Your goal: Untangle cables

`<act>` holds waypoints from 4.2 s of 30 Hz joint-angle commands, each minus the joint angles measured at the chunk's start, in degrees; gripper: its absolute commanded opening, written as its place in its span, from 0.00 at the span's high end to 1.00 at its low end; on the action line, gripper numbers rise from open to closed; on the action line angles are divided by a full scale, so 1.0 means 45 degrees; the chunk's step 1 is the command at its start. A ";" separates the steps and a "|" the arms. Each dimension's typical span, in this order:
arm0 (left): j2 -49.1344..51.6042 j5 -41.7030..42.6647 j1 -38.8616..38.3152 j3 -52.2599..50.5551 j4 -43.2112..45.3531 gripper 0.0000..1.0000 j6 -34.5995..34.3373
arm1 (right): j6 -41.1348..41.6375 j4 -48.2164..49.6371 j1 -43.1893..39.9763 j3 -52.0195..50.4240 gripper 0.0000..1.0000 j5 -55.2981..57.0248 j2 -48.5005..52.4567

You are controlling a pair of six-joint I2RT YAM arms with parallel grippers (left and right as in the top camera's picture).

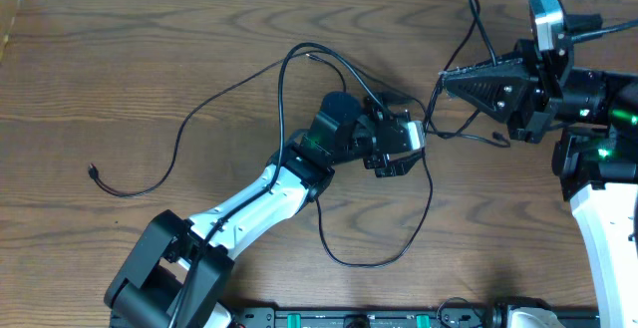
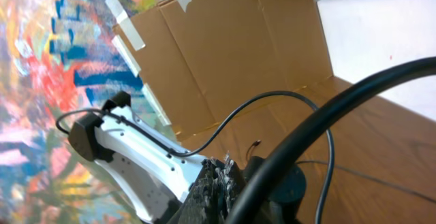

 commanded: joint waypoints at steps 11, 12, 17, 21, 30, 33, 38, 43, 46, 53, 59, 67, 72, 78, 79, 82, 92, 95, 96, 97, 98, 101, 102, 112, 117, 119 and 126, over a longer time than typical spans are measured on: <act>0.0049 -0.1477 0.0034 0.0272 0.1661 0.02 -0.0019 | 0.1166 0.0078 0.0350 0.0121 0.99 0.0121 -0.0034; 0.0049 -0.1263 0.0029 0.0272 0.1617 0.01 -0.0073 | 0.1171 0.0078 0.0384 0.0121 0.99 0.0136 -0.0034; 0.0049 -0.1064 0.0044 0.0272 0.1564 0.61 -0.0257 | 0.1166 0.0078 0.0393 0.0121 0.99 0.0165 -0.0034; 0.0049 -0.1112 0.0044 0.0272 0.1520 0.92 -0.0253 | 0.1166 0.0078 0.0384 0.0121 0.99 0.0253 -0.0034; 0.0044 -0.1219 0.0447 0.0267 0.0962 0.93 -0.0559 | 0.1161 0.0078 0.0321 0.0121 0.99 0.0248 -0.0034; 0.0024 -0.2025 0.0942 0.0267 0.0495 0.93 -0.1554 | 0.1161 0.0073 0.0034 0.0121 0.99 0.0238 -0.0034; -0.0053 -0.2463 0.2084 0.0267 -0.0889 0.93 -0.2176 | 0.1166 0.0068 -0.0918 0.0121 0.99 0.0189 -0.0034; -0.0097 -0.2463 0.3245 0.0267 -0.2113 0.92 -0.2181 | 0.1161 0.0063 -0.1904 0.0121 0.99 -0.0039 -0.0029; -0.0097 -0.2472 0.3832 0.0267 -0.2574 0.92 -0.2395 | 0.1161 0.0063 -0.2453 0.0121 0.99 -0.0141 -0.0029; -0.0155 -0.2453 0.5221 0.0267 -0.2832 0.93 -0.4070 | 0.1166 -0.0121 -0.3842 0.0121 0.99 -0.0680 -0.0029; -0.0452 -0.2157 0.5314 0.0272 -0.2827 0.92 -0.4065 | 0.1166 -0.0126 -0.4031 0.0121 0.99 -0.0699 -0.0019; -0.0466 0.2433 0.4775 0.0272 -0.2637 0.90 -0.3031 | 0.1700 -0.0117 -0.3764 0.0121 0.99 -0.0204 -0.0019; -0.0466 0.2667 0.3798 0.0272 -0.1987 0.14 -0.2977 | 0.2244 -0.0112 -0.3045 0.0121 0.99 0.0214 -0.0024; -0.0466 0.2021 0.2448 0.0272 -0.1321 0.05 -0.2963 | 0.2433 -0.0107 -0.1671 0.0121 0.99 0.0835 -0.0024; -0.0466 0.1773 0.2297 0.0272 -0.1316 0.05 -0.2963 | 0.2511 -0.0083 -0.1477 0.0121 0.99 0.0976 -0.0024; -0.0447 0.1151 0.1948 0.0267 -0.1316 0.05 -0.2963 | 0.2934 0.0151 -0.0913 0.0121 0.99 0.1423 -0.0024; -0.0214 0.0355 0.1700 0.0272 -0.0311 0.04 -0.2871 | 0.5955 0.3390 0.0520 0.0121 0.99 0.2380 -0.0024; -0.0185 0.0364 0.1671 0.0267 -0.0029 0.04 -0.2875 | 0.6538 0.4031 0.0772 0.0121 0.99 0.2584 -0.0024; -0.0185 0.0364 0.1637 0.0272 0.0010 0.04 -0.2875 | 0.6606 0.4124 0.0874 0.0121 0.99 0.2676 -0.0024; -0.0185 0.0364 0.1598 0.0272 0.0015 0.04 -0.2875 | 0.6601 0.4129 0.0971 0.0121 0.99 0.2701 -0.0024; -0.0185 0.0364 0.1520 0.0267 0.0010 0.04 -0.2875 | 0.6596 0.4133 0.1049 0.0121 0.99 0.2783 -0.0024; -0.0180 0.0364 0.1171 0.0267 0.0010 0.04 -0.2875 | 0.6591 0.4133 0.1326 0.0121 0.99 0.2914 -0.0024; -0.0180 0.0369 0.1005 0.0272 0.0015 0.04 -0.2875 | 0.6591 0.4129 0.1370 0.0121 0.99 0.2977 -0.0024; -0.0141 -0.0437 0.0136 0.0267 -0.0019 0.92 -0.2438 | 0.6586 0.4124 0.1375 0.0121 0.99 0.2919 -0.0019; -0.0141 -0.1205 0.0447 0.0267 -0.0223 0.93 -0.2448 | 0.6577 0.4124 0.1370 0.0121 0.99 0.2919 -0.0019; -0.0141 -0.1209 0.0714 0.0267 -0.0321 0.93 -0.2458 | 0.6465 0.4119 0.1370 0.0121 0.99 0.2919 -0.0019; -0.0146 -0.1205 0.1661 0.0267 -0.0384 0.92 -0.3604 | 0.6237 0.4080 0.1030 0.0121 0.99 0.2608 -0.0019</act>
